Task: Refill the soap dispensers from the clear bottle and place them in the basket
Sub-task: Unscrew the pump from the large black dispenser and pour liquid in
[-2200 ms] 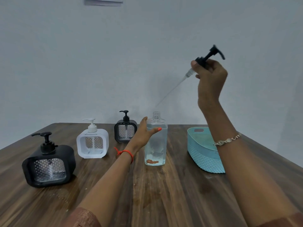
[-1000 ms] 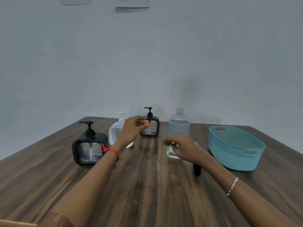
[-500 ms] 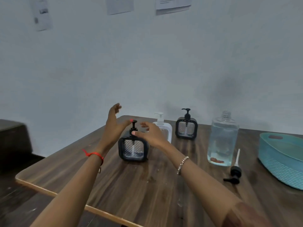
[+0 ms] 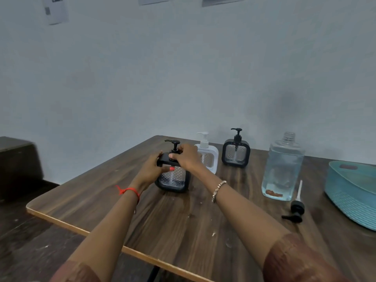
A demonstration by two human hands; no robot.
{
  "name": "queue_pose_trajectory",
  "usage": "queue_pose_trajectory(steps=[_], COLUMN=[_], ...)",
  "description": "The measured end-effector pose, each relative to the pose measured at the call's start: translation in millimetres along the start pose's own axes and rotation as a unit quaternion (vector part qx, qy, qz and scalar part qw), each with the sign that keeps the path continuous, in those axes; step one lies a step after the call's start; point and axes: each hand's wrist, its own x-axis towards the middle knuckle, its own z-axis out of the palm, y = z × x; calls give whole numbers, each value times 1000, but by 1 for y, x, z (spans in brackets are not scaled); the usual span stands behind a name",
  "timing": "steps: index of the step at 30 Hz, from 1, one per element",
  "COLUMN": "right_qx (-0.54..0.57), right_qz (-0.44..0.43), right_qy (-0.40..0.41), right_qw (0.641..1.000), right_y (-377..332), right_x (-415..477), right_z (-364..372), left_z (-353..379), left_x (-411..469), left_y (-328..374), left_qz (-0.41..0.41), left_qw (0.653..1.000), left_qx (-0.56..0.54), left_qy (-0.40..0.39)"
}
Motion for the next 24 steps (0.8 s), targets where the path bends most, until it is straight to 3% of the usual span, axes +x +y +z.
queue_pose_trajectory(steps=[9,15,19,24], right_qx=[0,74,114,84], right_qz=[-67,-62,-57,-23], right_qy=[-53,-47,-31,2], right_qw=[996,994,991,996], right_y=[21,52,66,71], right_x=[-24,-44,-57,-61], right_z=[-110,-165,-176,-174], left_z=[51,99,114,121], left_x=[9,11,11,14], left_y=[38,60,64,62], left_qz=[78,81,73,79], left_qw=[989,970,969,977], left_qx=[-76,-140,-143,-137], left_qy=[-96,-180,-189,-143])
